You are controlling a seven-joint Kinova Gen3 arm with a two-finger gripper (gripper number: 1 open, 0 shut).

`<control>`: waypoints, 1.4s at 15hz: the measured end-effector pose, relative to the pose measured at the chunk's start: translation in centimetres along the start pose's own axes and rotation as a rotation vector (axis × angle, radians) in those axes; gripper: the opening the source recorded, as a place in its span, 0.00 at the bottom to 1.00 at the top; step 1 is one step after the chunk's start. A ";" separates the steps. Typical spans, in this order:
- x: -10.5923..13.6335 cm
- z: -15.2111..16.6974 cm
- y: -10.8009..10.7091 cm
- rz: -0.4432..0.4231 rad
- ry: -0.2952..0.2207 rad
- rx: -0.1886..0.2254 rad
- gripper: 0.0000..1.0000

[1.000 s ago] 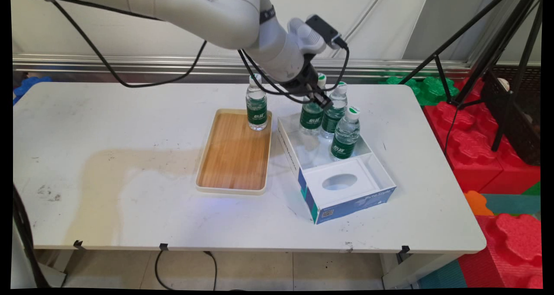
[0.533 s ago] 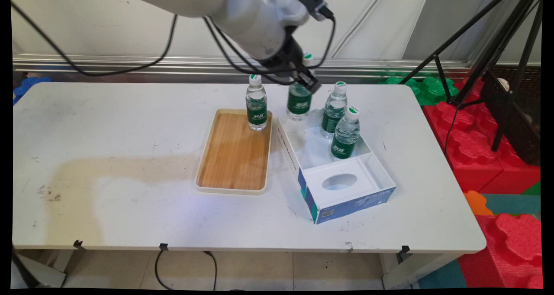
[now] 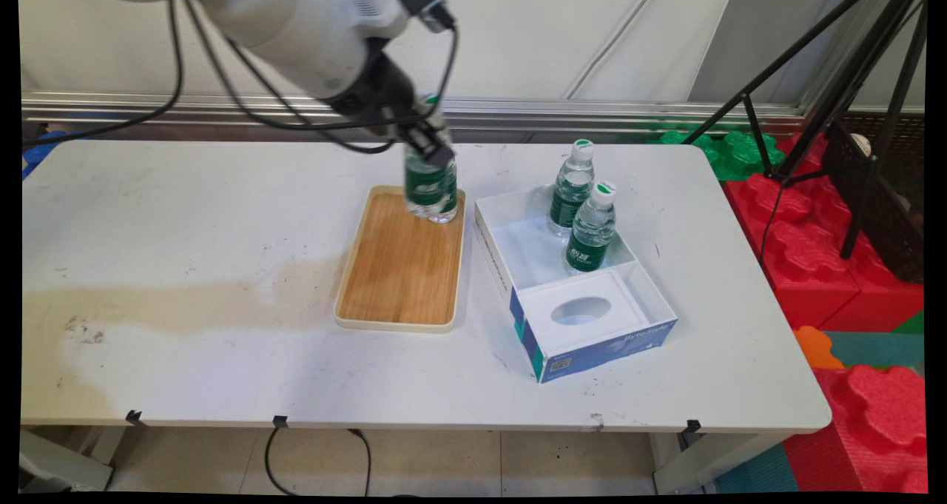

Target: Place the picked object on the tray

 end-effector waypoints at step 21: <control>-5.1 5.9 -7.0 -0.039 -0.044 0.043 0.00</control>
